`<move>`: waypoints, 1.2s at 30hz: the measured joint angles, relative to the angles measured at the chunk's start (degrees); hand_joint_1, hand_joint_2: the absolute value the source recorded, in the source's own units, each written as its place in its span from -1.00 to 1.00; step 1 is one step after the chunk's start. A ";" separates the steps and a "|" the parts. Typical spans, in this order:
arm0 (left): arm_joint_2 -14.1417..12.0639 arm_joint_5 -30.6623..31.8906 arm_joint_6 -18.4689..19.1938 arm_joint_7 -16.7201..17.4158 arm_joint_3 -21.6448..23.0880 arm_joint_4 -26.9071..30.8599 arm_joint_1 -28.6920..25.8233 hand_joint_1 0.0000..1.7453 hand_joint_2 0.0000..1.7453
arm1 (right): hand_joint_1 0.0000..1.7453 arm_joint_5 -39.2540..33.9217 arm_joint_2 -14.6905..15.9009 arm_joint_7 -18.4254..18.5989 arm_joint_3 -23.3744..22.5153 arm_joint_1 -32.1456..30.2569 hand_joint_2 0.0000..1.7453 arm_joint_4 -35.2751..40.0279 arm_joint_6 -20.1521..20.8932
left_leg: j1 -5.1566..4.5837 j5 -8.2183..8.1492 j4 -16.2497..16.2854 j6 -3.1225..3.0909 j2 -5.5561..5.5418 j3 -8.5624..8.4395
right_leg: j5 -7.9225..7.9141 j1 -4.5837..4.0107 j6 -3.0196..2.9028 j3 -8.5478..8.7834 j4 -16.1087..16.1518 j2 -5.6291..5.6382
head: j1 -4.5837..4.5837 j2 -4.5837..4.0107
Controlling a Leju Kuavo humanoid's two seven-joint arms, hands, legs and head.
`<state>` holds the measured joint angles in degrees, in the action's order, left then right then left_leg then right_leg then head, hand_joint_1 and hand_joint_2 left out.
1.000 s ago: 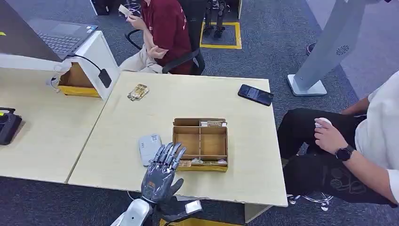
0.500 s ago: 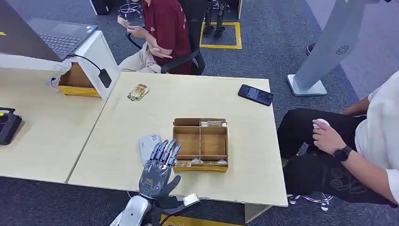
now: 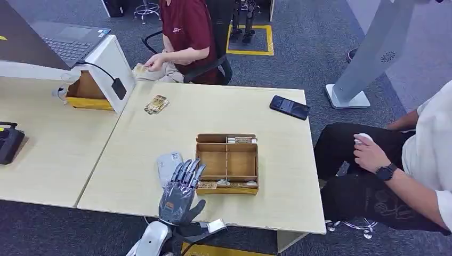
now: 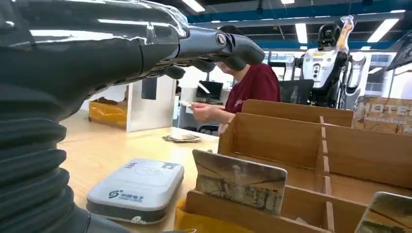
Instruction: Pass the card to the sensor for recognition and then transmit it.
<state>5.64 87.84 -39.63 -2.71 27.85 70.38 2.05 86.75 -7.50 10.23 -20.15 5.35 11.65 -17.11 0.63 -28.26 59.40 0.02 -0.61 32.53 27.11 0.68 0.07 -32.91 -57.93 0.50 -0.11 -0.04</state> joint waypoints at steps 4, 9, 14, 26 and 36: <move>0.28 0.00 0.00 -0.35 -0.39 -0.61 0.08 -1.00 1.00 | -1.00 0.00 0.00 0.00 0.11 0.13 -1.00 0.00 0.22 | 0.00 0.00 0.00 0.00 0.00 0.00 | 0.00 0.00 0.00 0.00 0.00 0.00 | -0.02 0.00; 0.79 0.02 0.00 -0.55 -1.07 -1.40 0.08 -1.00 1.00 | -1.00 0.00 0.00 0.20 0.24 0.30 -1.00 0.00 0.33 | 0.00 0.00 0.00 0.00 0.00 -0.01 | 0.00 0.00 0.00 0.00 0.00 0.00 | 0.00 0.00; 1.25 -0.24 0.00 -1.44 -1.62 -1.81 0.08 -1.00 1.00 | -1.00 0.00 0.00 0.24 0.39 0.33 -1.00 0.00 0.37 | 0.00 0.00 0.00 0.00 0.00 0.00 | 0.00 0.00 0.00 0.00 0.00 0.00 | 0.00 0.00; 2.38 -2.25 0.00 -4.63 -3.60 -4.70 0.21 1.00 1.00 | -1.00 -0.02 0.00 0.44 1.16 0.49 -1.00 0.28 0.33 | 0.00 0.00 0.00 0.00 -0.01 0.00 | 0.00 0.00 0.00 0.00 0.00 0.00 | -0.02 0.00; 3.93 -2.88 -0.55 -6.77 -6.47 -5.16 0.42 1.00 1.00 | -1.00 -0.02 0.00 0.57 1.18 0.50 -1.00 0.31 0.31 | 0.00 0.00 0.00 0.00 0.00 -0.01 | 0.00 0.00 0.00 0.00 0.00 0.00 | 0.00 0.00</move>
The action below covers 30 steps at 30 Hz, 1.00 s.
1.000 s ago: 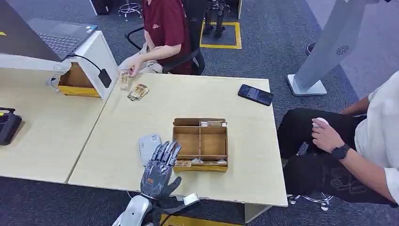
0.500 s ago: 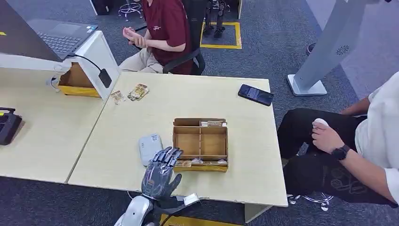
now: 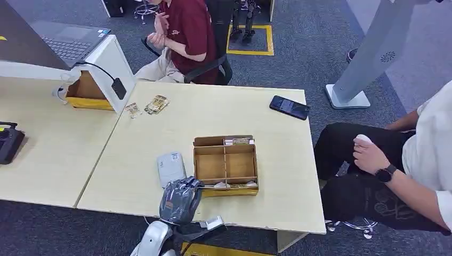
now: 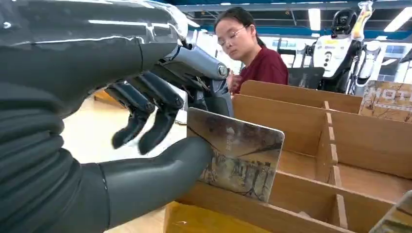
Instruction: Pass the card to the sensor for recognition and then transmit it.
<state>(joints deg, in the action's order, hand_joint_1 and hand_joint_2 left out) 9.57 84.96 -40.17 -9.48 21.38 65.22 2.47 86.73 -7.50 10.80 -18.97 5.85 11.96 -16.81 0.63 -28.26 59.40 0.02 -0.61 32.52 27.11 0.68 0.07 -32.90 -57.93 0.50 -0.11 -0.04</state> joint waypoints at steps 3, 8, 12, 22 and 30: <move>0.24 -0.59 -0.02 -0.90 -0.68 -0.13 -0.01 1.00 1.00 | -1.00 -0.02 0.00 -0.02 0.00 0.00 -1.00 0.00 0.00 | 0.00 0.00 0.00 0.00 0.00 0.00 | 0.00 0.00 0.00 0.00 0.00 0.00 | 0.00 0.00; 1.57 -4.32 -0.02 -6.11 -3.08 -0.66 -0.19 1.00 1.00 | -1.00 -0.02 0.00 -0.02 0.00 -0.02 -1.00 0.00 -0.11 | 0.00 0.00 0.00 0.00 0.00 0.00 | 0.00 0.00 0.00 0.00 0.00 0.00 | 0.00 0.00; 4.11 -11.40 -0.04 -14.76 -6.08 -0.64 -0.41 1.00 1.00 | -1.00 -0.09 0.00 -0.02 -0.02 -0.13 -1.00 0.00 -0.81 | -0.01 0.00 0.01 0.00 -0.02 0.01 | 0.00 0.00 0.00 0.00 0.00 -0.01 | 0.00 0.00; 0.70 -23.54 3.04 -6.52 2.40 12.29 0.66 1.00 1.00 | -1.00 -0.19 0.00 -0.57 -0.72 -0.95 -1.00 -0.02 -1.88 | 0.01 0.00 0.01 0.00 0.01 0.04 | -0.01 0.00 -0.02 -0.07 0.00 0.02 | -0.02 0.00; -2.10 -24.31 3.30 -5.86 6.58 18.10 0.95 1.00 1.00 | -1.00 -0.22 0.00 -0.70 -1.20 -1.19 -1.00 -0.02 -1.97 | 0.00 0.00 0.01 0.00 0.01 0.04 | -0.01 0.00 -0.01 -0.07 0.00 0.02 | 0.00 0.00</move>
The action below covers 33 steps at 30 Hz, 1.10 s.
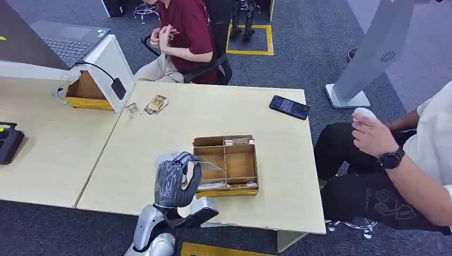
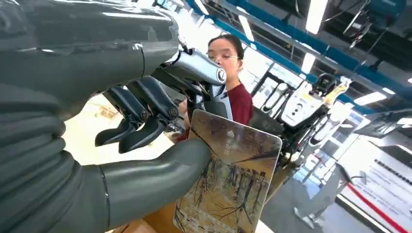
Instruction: Pass the card to the sensor for recognition and then transmit it.
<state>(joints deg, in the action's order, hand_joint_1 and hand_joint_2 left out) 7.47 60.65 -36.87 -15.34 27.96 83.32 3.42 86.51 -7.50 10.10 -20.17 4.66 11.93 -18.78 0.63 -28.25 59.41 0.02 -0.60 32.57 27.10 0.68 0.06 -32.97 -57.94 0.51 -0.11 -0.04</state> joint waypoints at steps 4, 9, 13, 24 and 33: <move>-1.02 0.33 -0.81 1.57 0.48 0.37 0.22 1.00 1.00 | -1.00 0.04 0.00 -0.09 -0.07 -0.02 -1.00 0.00 0.00 | -0.01 0.00 0.00 0.00 0.00 0.00 | 0.00 0.00 0.00 0.00 0.00 0.00 | 0.00 0.00; -2.89 3.87 -1.01 8.16 -1.40 -2.19 4.40 1.00 1.00 | -1.00 0.22 0.00 0.22 0.00 0.24 -1.00 0.02 0.57 | 0.01 0.05 0.00 -0.04 -0.02 0.01 | -0.01 0.00 -0.01 0.00 0.00 -0.03 | -0.02 0.00; -5.14 7.11 -2.19 12.66 -8.19 -16.32 15.55 1.00 1.00 | -1.00 0.22 -0.02 0.35 1.71 1.32 -1.00 0.04 2.25 | 0.06 0.27 -0.01 0.14 0.04 0.03 | -0.25 -0.02 -0.26 -0.07 -0.10 0.01 | 0.00 0.00; -6.34 15.63 -2.80 10.36 -27.83 -36.64 27.82 1.00 1.00 | -1.00 0.22 -0.04 0.98 4.20 1.59 -1.00 0.09 2.84 | 0.05 0.40 -0.01 0.21 0.05 0.20 | -0.35 -0.08 -0.33 -0.32 -0.16 0.03 | 0.00 0.00; -6.27 15.58 -2.82 9.64 -31.45 -40.11 29.72 1.00 1.00 | -1.00 0.22 -0.04 0.68 4.35 1.64 -1.00 0.09 2.75 | 0.05 0.40 0.00 0.21 0.05 0.22 | -0.36 -0.07 -0.32 -0.33 -0.16 0.02 | -0.02 0.00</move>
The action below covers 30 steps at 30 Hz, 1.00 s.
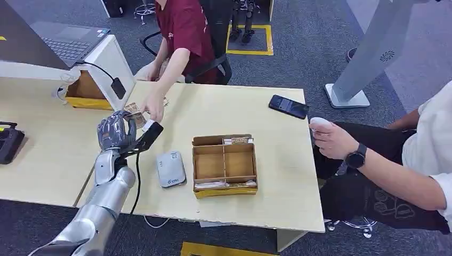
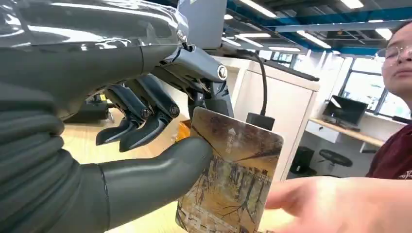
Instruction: Pass the card to the sensor for recognition and then transmit it.
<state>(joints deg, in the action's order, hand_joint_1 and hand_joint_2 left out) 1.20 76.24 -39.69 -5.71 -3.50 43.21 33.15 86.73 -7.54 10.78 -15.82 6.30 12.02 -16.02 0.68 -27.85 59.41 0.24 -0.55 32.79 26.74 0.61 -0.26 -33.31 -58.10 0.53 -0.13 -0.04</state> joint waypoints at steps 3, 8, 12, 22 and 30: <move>0.20 -0.13 -0.02 -0.33 -0.59 -0.61 0.40 1.00 1.00 | -1.00 0.00 0.00 0.00 0.00 0.00 -1.00 0.00 -0.04 | 0.01 0.00 0.00 0.00 0.00 0.00 | 0.00 0.00 0.00 0.00 0.00 0.00 | 0.02 0.00; 0.46 0.07 -0.02 -0.41 -1.07 -1.23 0.53 -1.00 1.00 | -1.00 0.00 0.00 -0.02 0.00 0.00 -1.00 0.00 -0.09 | 0.00 0.00 0.00 0.00 0.00 0.00 | 0.00 0.00 0.00 -0.01 -0.01 0.01 | 0.02 0.00; 0.74 0.74 -0.02 -0.22 -1.27 -1.31 0.61 -1.00 1.00 | -1.00 0.00 0.00 0.06 0.00 0.01 -1.00 0.02 -0.07 | 0.00 0.00 0.00 0.00 0.00 0.01 | 0.00 0.00 0.00 -0.01 0.00 0.00 | 0.00 0.00; 0.57 1.75 -0.04 -1.05 -7.90 3.75 -1.15 -1.00 1.00 | -1.00 -0.02 0.00 0.22 0.00 -0.14 -1.00 0.00 -0.57 | 0.03 0.00 -0.01 0.00 0.02 0.04 | 0.00 0.00 0.00 -0.01 -0.02 0.02 | 0.02 0.00; -5.14 -7.62 -0.13 -20.42 -29.71 15.18 -10.70 -1.00 1.00 | -1.00 -0.55 0.00 -0.90 -1.25 -1.45 -1.00 -0.07 -3.67 | 0.06 -0.23 -0.21 0.28 0.73 -0.10 | 0.10 -0.02 -0.14 -0.13 -0.09 0.76 | 0.00 0.00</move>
<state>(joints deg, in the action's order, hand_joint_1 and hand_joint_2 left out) -3.94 68.62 -39.82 -26.12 -33.20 58.39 22.45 86.18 -7.54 9.88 -17.07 4.86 11.96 -19.70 0.75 -28.09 59.20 0.51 0.18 32.68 26.84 0.59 -0.40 -33.43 -58.19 1.29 -0.13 -0.04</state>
